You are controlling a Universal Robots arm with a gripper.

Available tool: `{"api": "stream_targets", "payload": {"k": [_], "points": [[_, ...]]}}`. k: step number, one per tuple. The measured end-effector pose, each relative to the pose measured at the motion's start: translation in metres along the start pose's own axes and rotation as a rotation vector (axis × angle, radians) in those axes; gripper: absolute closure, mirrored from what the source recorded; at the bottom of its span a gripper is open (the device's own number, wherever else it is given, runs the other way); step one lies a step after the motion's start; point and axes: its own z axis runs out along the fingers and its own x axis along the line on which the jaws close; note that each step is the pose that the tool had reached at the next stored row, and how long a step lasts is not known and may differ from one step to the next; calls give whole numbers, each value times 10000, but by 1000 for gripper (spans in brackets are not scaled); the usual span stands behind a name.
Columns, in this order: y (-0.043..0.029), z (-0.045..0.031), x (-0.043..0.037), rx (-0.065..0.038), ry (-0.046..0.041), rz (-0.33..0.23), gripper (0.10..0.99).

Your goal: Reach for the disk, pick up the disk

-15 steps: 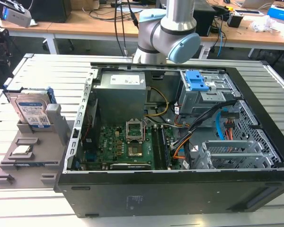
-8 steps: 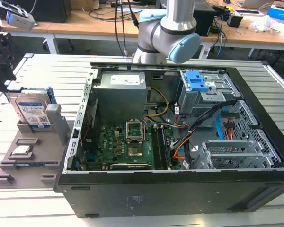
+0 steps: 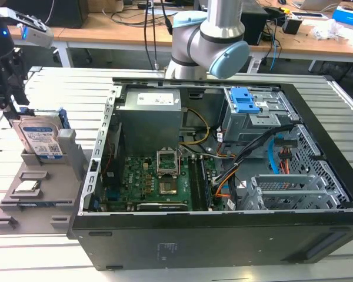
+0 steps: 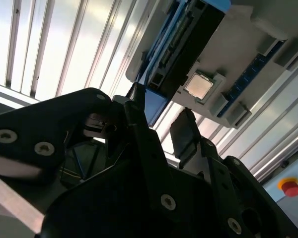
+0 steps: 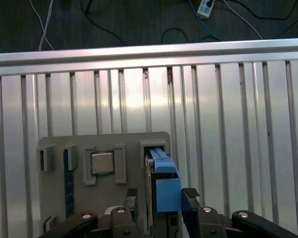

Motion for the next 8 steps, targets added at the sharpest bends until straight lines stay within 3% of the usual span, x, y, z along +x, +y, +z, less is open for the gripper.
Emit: {"api": "stream_targets", "payload": {"k": [8], "points": [[-19,251,-40,-3,3,-75,604]]}}
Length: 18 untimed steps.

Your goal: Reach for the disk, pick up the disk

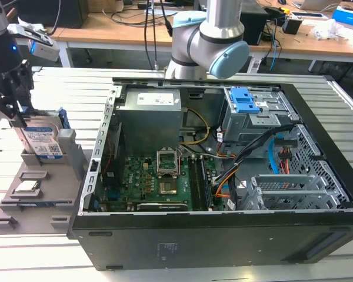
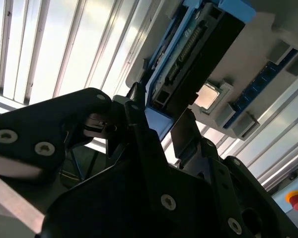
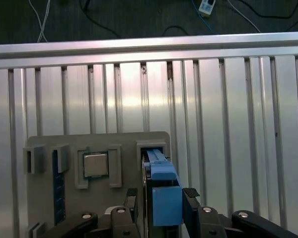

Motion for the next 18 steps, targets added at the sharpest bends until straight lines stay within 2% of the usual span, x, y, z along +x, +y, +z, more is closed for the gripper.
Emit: {"api": "stream_targets", "payload": {"k": [8,17,18], "points": [[-9,134,-5,1,10,-49,604],[-10,142,-4,0,24,-52,620],[-9,142,-4,0,22,-53,686]]}}
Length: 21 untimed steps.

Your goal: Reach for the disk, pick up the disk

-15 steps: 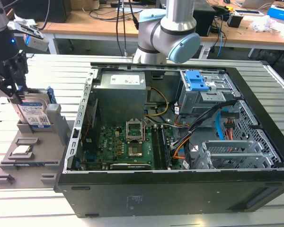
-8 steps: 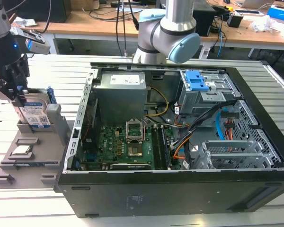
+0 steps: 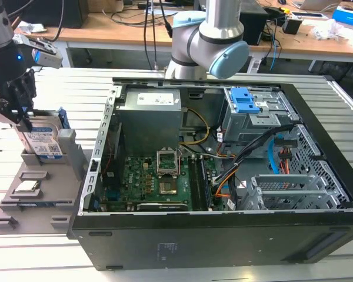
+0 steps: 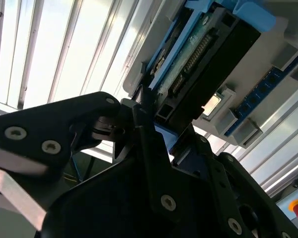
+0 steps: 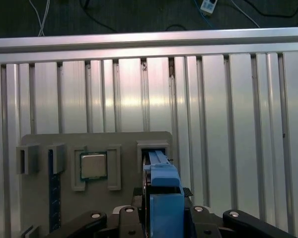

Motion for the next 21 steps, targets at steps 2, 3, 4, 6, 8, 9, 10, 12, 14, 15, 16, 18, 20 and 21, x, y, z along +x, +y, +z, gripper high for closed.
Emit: {"api": "stream_targets", "payload": {"k": [2,3,4,6,8,9,10,12,14,15,16,18,20,21], "points": [[0,0,0,1,0,1,718],[0,0,0,1,2,1,718],[0,0,0,1,3,0,718],[0,0,0,1,4,1,718],[0,1,0,1,5,1,718],[0,0,0,1,5,0,718],[0,0,0,1,5,0,718],[0,0,0,1,7,1,718],[0,1,0,1,8,1,718],[-2,1,-1,3,13,1,718],[-2,-1,-1,3,15,1,718],[-2,-14,0,2,17,2,718],[-1,-51,0,2,16,1,718],[0,-71,0,1,16,2,718]]}}
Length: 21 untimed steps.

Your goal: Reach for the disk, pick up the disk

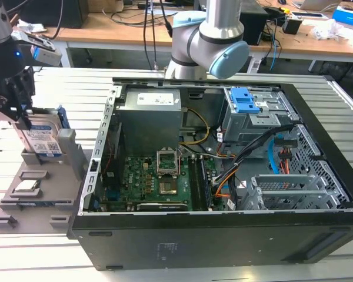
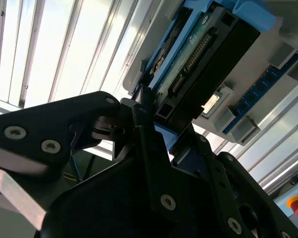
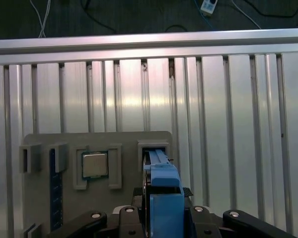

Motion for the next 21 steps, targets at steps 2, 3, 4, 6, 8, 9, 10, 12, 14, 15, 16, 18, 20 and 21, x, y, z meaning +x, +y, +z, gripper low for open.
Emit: {"api": "stream_targets", "payload": {"k": [2,3,4,6,8,9,10,12,14,15,16,18,20,21], "points": [[2,-42,0,0,0,0,718],[2,-60,0,0,0,0,718],[3,-80,0,1,0,0,718],[4,-109,1,0,0,0,718],[5,-134,1,0,0,0,718],[6,-153,1,1,0,0,718],[6,-169,1,1,0,0,718],[7,-204,1,0,0,0,718],[8,-231,1,0,0,0,718],[9,-248,1,1,0,0,718],[10,-262,1,0,0,0,718],[11,-287,1,0,1,0,718],[12,-313,2,0,0,0,718],[12,-321,1,1,0,0,718]]}}
